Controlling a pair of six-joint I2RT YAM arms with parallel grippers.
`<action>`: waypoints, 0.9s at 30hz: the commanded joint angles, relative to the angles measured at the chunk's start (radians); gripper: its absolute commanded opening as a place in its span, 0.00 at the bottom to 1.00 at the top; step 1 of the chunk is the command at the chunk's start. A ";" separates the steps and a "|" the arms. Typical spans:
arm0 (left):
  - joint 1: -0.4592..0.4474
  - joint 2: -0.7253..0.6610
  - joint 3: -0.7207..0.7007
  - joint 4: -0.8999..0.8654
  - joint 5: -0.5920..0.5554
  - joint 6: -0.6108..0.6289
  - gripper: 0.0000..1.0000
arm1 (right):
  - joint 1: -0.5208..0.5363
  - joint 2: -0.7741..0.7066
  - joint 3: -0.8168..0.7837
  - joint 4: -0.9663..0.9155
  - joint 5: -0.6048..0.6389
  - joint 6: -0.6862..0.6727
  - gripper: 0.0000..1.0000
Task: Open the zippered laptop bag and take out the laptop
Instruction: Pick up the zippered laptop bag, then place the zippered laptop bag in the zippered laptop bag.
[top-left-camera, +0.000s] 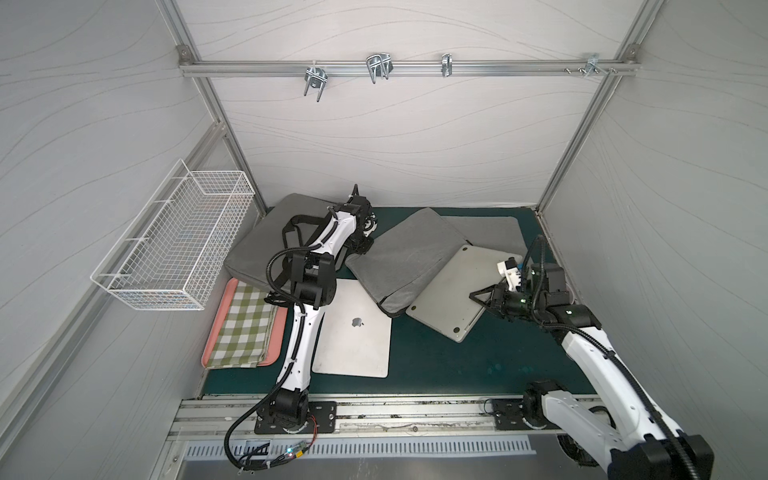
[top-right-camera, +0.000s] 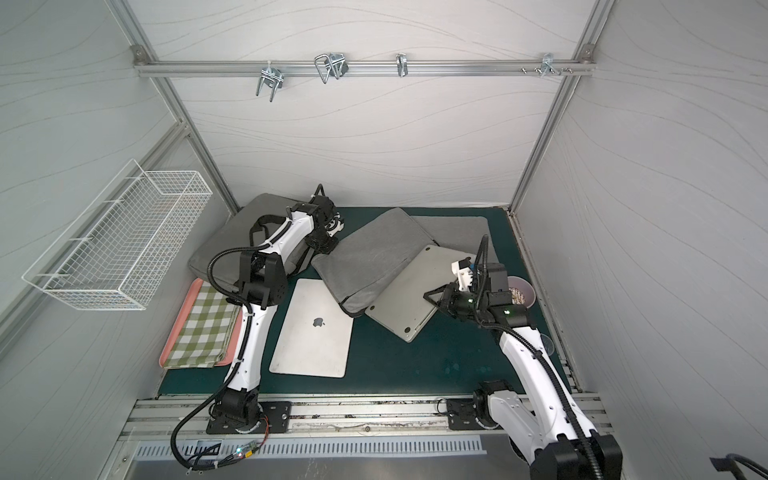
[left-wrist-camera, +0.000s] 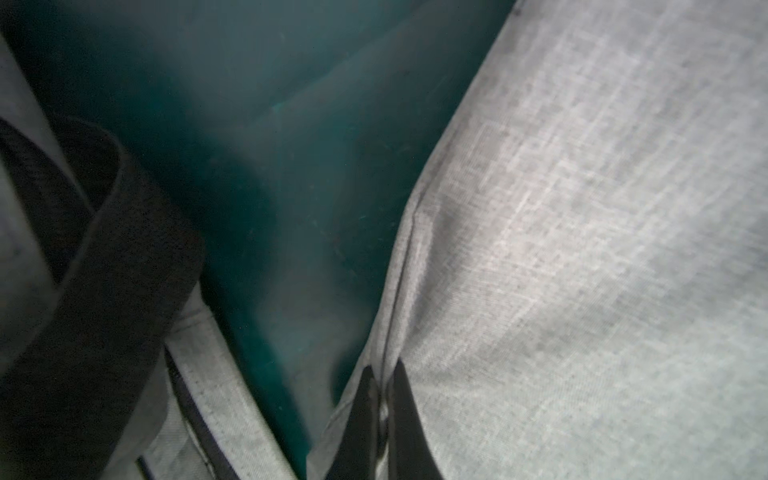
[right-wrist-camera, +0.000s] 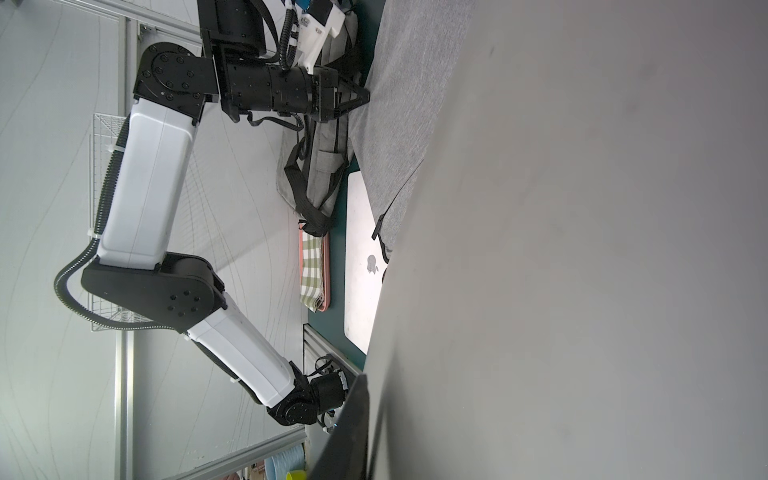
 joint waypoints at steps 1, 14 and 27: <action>-0.009 -0.039 -0.034 -0.080 -0.016 -0.005 0.00 | 0.006 -0.023 0.021 0.150 -0.056 -0.018 0.00; 0.093 -0.404 -0.240 -0.061 0.134 -0.188 0.00 | 0.021 0.021 0.048 0.236 -0.085 -0.005 0.00; 0.319 -0.637 -0.462 0.013 0.113 -0.324 0.00 | 0.061 0.108 0.085 0.312 -0.104 -0.007 0.00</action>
